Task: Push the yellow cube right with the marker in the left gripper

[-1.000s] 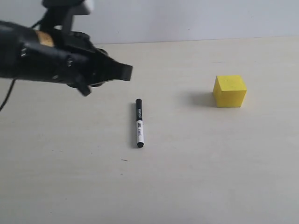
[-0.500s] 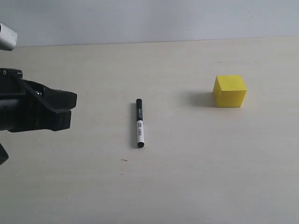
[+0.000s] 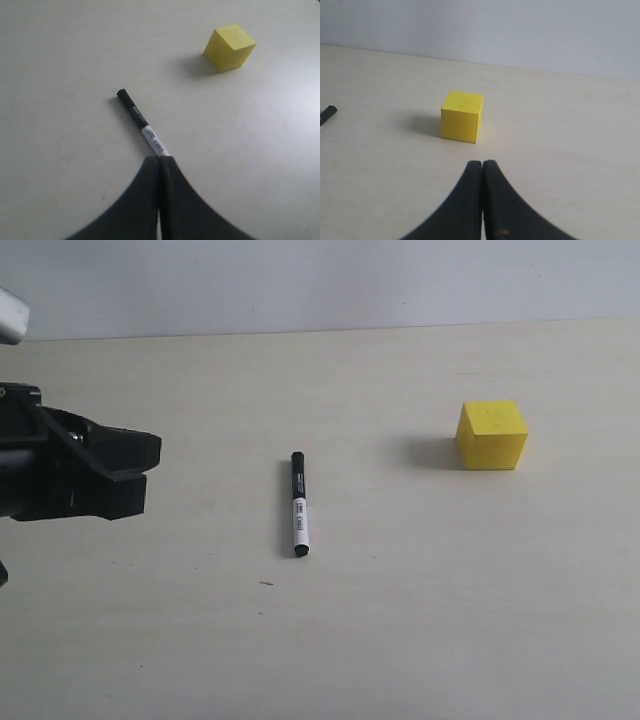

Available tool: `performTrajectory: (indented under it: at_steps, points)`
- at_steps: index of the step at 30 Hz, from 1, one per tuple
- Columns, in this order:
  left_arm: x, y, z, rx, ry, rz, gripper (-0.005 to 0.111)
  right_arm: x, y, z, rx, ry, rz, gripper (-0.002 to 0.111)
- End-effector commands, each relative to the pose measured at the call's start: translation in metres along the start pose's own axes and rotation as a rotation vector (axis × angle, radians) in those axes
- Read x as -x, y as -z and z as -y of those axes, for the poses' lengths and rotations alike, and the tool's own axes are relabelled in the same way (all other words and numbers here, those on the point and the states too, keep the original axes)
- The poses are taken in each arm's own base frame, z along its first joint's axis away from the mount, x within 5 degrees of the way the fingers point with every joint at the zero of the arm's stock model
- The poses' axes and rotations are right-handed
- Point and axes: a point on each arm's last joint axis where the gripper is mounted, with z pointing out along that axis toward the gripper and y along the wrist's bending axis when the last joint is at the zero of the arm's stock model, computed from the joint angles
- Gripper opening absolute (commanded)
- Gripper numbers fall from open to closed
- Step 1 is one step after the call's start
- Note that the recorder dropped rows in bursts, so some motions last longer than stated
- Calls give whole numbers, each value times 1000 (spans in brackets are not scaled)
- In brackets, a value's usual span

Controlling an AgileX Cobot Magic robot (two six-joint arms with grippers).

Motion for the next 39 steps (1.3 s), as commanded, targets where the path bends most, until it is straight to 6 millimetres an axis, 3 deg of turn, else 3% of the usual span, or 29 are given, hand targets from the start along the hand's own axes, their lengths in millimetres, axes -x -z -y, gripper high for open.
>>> performTrajectory:
  at_steps: [1, 8, 13, 20, 24, 32, 39]
  points:
    - [5, 11, -3, 12, -7, 62, 0, -1, 0, 0, 1, 7, 4, 0]
    - [15, 53, -18, 79, 48, 212, 0, -1, 0, 0, 1, 7, 4, 0]
    - [20, 104, -26, 165, 69, 437, 0, -1, 0, 0, 1, 7, 4, 0]
    - [8, 170, -20, 294, 64, 735, 0, -1, 0, 0, 1, 7, 4, 0]
    - [1, 188, -14, 333, 51, 823, 0, -1, 0, 0, 1, 7, 4, 0]
    - [-8, 204, -6, 336, 26, 904, 0, -1, 0, 0, 1, 7, 4, 0]
    - [-27, 230, 10, 316, -21, 1047, 0, -1, 0, 0, 1, 7, 4, 0]
